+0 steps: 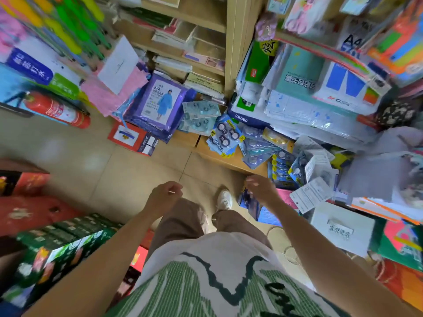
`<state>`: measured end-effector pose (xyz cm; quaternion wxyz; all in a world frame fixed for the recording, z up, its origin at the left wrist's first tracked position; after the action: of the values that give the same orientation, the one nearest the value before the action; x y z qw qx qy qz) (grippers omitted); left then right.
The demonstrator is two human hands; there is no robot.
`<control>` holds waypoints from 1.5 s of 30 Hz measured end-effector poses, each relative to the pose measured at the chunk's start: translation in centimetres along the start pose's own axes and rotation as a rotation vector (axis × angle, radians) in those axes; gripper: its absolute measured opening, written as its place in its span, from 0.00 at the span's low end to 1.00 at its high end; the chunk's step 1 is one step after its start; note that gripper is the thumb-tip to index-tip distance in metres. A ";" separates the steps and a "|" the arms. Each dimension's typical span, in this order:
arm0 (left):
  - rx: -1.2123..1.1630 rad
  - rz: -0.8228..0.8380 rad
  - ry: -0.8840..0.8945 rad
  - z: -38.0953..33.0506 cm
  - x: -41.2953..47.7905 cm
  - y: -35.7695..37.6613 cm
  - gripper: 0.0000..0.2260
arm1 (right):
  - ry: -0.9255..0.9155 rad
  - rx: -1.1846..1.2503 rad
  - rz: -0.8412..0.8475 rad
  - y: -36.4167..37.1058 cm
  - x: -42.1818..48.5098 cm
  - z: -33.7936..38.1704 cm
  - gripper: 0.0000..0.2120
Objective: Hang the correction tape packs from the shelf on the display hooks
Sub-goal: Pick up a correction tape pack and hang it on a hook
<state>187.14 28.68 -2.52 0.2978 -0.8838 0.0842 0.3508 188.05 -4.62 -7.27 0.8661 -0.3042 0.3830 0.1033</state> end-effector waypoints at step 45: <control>1.012 0.131 0.565 -4.2 44.5 8.7 0.34 | 0.143 -0.152 -0.341 1.8 31.0 3.2 0.24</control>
<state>219.34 21.86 -33.93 0.6266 -0.6838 0.3723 0.0351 210.45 -2.93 -28.92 0.8162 -0.4358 0.3775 -0.0384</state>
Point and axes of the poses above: each hand's wrist, its own x-axis towards the middle knuckle, its own y-axis out of the palm, z = x × y, the point moved 4 cm from there along x, towards the middle knuckle, and after that the axes turned 11 degrees about -x, right-handed, at the moved point
